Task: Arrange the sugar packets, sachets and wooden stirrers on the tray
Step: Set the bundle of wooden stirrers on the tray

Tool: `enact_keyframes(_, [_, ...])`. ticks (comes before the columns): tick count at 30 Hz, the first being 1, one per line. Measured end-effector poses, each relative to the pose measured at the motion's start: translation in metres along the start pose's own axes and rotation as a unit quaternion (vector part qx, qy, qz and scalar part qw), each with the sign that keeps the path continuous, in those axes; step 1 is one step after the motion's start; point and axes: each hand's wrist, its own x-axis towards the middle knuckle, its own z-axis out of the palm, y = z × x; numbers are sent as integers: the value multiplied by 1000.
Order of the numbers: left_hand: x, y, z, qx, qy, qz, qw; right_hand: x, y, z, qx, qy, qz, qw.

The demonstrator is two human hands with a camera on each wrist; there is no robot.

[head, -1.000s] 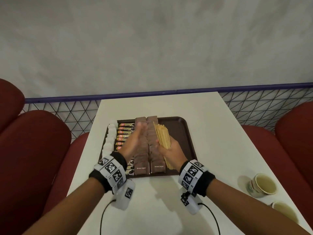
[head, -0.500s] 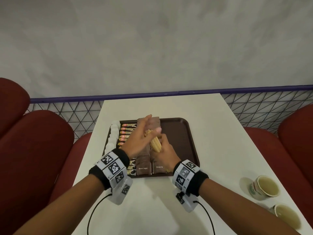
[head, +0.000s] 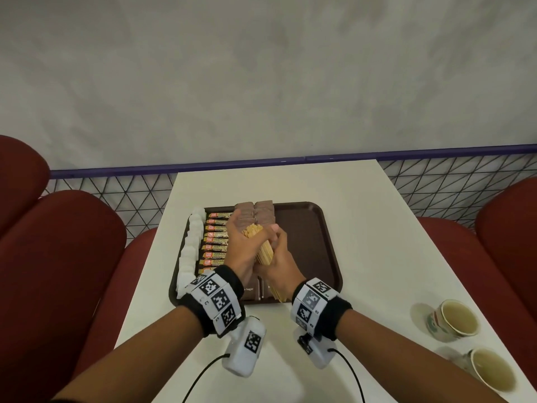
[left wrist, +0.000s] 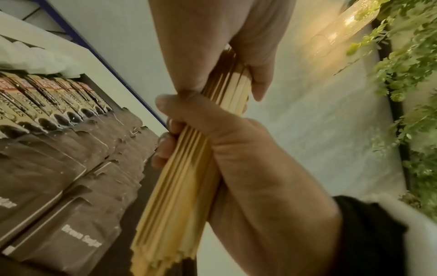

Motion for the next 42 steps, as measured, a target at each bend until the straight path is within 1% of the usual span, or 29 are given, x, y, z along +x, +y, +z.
enact_keyframes(2, [0, -2, 1, 13, -23, 2, 1000, 0, 4, 0, -14, 0, 1, 1000])
enact_keyframes(4, [1, -3, 0, 29, -27, 14, 999, -1, 5, -3, -2, -15, 2, 1000])
enact_keyframes(6, [2, -4, 0, 30, -19, 15, 999, -5, 4, -9, 17, -53, 18, 998])
enact_keyframes(8, [3, -2, -2, 23, -2, 18, 1000, -9, 10, -16, -8, -93, 55, 994])
enact_keyframes(10, [7, 0, -4, 13, 6, 27, 1000, -15, 20, -19, -59, -123, 95, 986])
enact_keyframes(12, [9, 1, -6, 19, 2, 38, 999, -18, 28, -22, -71, -128, 126, 981])
enact_keyframes(16, [7, -1, -4, -2, -4, 36, 999, -22, 30, -21, -42, -120, 129, 983])
enact_keyframes(21, [2, -11, -3, -24, -35, 4, 999, -24, 31, -22, -25, -131, 150, 980])
enact_keyframes(25, [4, -22, -2, -1, -46, -22, 999, -25, 38, -25, -13, -135, 180, 974])
enact_keyframes(28, [5, -30, 2, 47, -83, -71, 993, -25, 40, -27, 26, -115, 214, 970])
enact_keyframes(30, [6, -35, 9, 80, -88, -99, 988, -24, 42, -30, 55, -105, 233, 965])
enact_keyframes(35, [15, -50, 24, 106, -129, -166, 972, -22, 48, -44, 84, -80, 264, 958])
enact_keyframes(39, [26, -67, 45, 134, -120, -188, 966, -17, 58, -54, 98, -51, 290, 951])
enact_keyframes(42, [40, -81, 57, 149, -116, -199, 962, -12, 64, -65, 95, -62, 314, 943])
